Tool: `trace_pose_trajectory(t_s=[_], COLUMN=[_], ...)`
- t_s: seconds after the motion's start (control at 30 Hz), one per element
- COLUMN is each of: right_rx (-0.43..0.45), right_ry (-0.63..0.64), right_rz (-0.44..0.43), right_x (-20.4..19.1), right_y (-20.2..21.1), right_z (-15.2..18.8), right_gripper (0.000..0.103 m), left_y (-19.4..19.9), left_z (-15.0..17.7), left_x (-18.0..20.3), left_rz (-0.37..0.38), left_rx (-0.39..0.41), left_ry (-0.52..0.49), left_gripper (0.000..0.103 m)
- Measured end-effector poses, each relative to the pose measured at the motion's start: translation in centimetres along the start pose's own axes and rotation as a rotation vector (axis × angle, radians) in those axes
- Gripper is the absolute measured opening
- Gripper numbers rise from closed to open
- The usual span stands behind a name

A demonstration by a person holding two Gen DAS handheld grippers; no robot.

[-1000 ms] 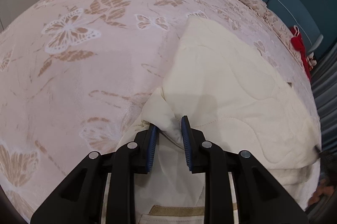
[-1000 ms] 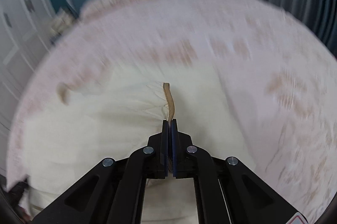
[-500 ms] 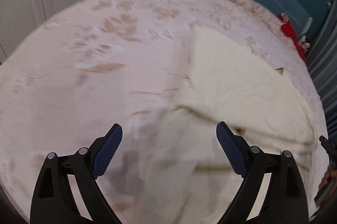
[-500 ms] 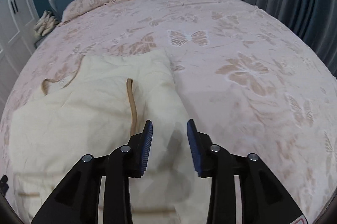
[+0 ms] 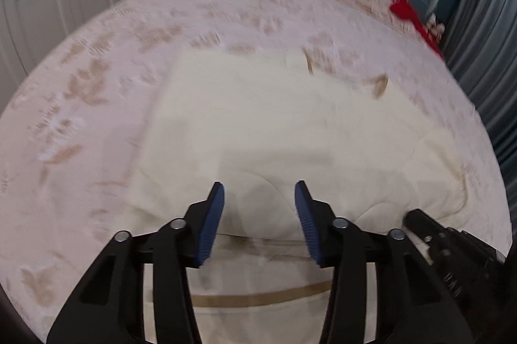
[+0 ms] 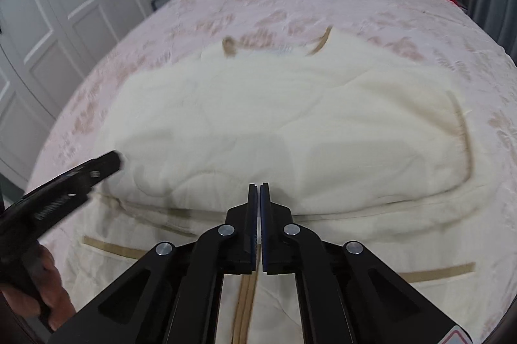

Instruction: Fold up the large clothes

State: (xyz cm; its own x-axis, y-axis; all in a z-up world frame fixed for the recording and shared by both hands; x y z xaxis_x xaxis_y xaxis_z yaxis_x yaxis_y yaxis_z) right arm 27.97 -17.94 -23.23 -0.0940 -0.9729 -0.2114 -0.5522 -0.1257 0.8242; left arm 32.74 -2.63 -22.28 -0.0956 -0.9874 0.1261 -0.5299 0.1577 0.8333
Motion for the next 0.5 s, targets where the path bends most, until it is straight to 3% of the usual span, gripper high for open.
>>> trace_pose_trajectory(t_s=[0.13,0.5], right_rx=[-0.044,-0.007], right_ry=[-0.028,0.001], right_rz=[-0.008,0.002], right_x=[0.7,0.6], right_y=[-2.6,-4.3], right_z=[1.7,2.4], right_gripper=[0.0,0.0], left_y=[-2.0,-3.7], left_z=[1.3,2.6], left_x=[0.3,0.4], left_rz=[-0.032,-0.078], left_rx=[-0.008,0.073], left_ry=[-0.022,-0.08], left_gripper=[0.042,0.043])
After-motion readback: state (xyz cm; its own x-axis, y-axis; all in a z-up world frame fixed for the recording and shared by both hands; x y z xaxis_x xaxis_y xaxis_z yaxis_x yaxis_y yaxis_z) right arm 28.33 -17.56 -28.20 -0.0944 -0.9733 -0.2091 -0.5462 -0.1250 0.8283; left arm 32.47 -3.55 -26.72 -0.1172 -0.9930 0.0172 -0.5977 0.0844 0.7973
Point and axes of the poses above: each gripper's, at about its wrist camera, not at the fingertips, and y roughly against the way its jaws point, x to its right, z to its underside, the point moved 10 cm from there along -y, roughly the way its jaws point, and after that the axes turned 5 degrees about -z, right-handed, at the moved point
